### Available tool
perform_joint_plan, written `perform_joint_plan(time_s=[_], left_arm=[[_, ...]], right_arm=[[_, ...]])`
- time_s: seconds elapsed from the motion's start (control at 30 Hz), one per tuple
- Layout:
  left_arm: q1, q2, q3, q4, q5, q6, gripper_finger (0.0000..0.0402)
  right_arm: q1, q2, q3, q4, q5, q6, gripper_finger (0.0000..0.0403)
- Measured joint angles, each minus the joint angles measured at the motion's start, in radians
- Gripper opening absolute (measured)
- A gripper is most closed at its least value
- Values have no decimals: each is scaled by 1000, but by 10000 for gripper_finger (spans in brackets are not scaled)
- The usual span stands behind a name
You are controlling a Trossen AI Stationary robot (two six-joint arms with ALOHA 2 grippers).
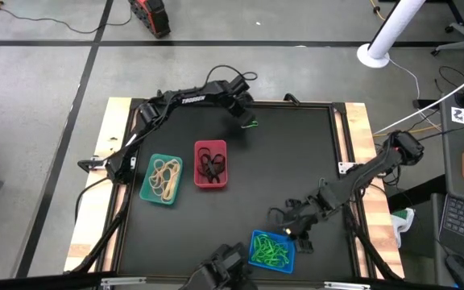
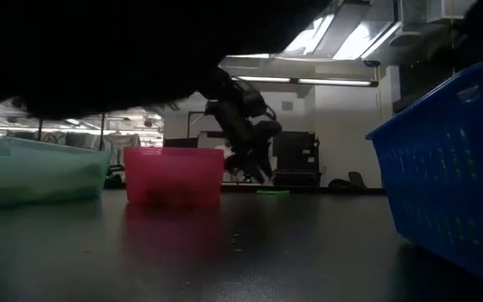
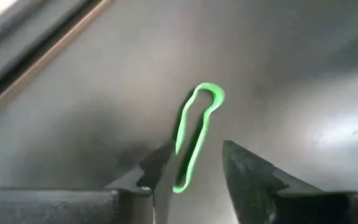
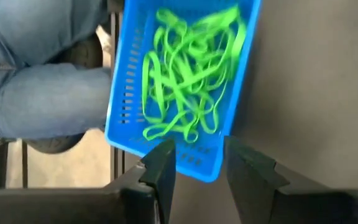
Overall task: Sort rubber bands into baskets
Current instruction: Put the green rubber band into the blue bin
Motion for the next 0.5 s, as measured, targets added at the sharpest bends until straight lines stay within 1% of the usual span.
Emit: perform_joint_plan(time_s=[0.1, 0.2, 0.33, 0.4, 0.5], left_arm=[[0, 0, 55, -7, -2, 100, 129], [-2, -2, 80, 2, -2, 345, 129], [-22, -1, 83, -11, -11, 682, 129], [-37, -1, 81, -39, -47, 801, 129], [-55, -1, 79, -127, -108, 921, 129]], right_arm=[[-21, -39, 0, 0, 12, -39, 134], [-41, -63, 0, -5, 12, -55, 134], [-53, -73, 0, -18, 14, -56, 134], [-53, -72, 0, -27, 15, -56, 134], [-50, -72, 0, -27, 34, -56, 134]])
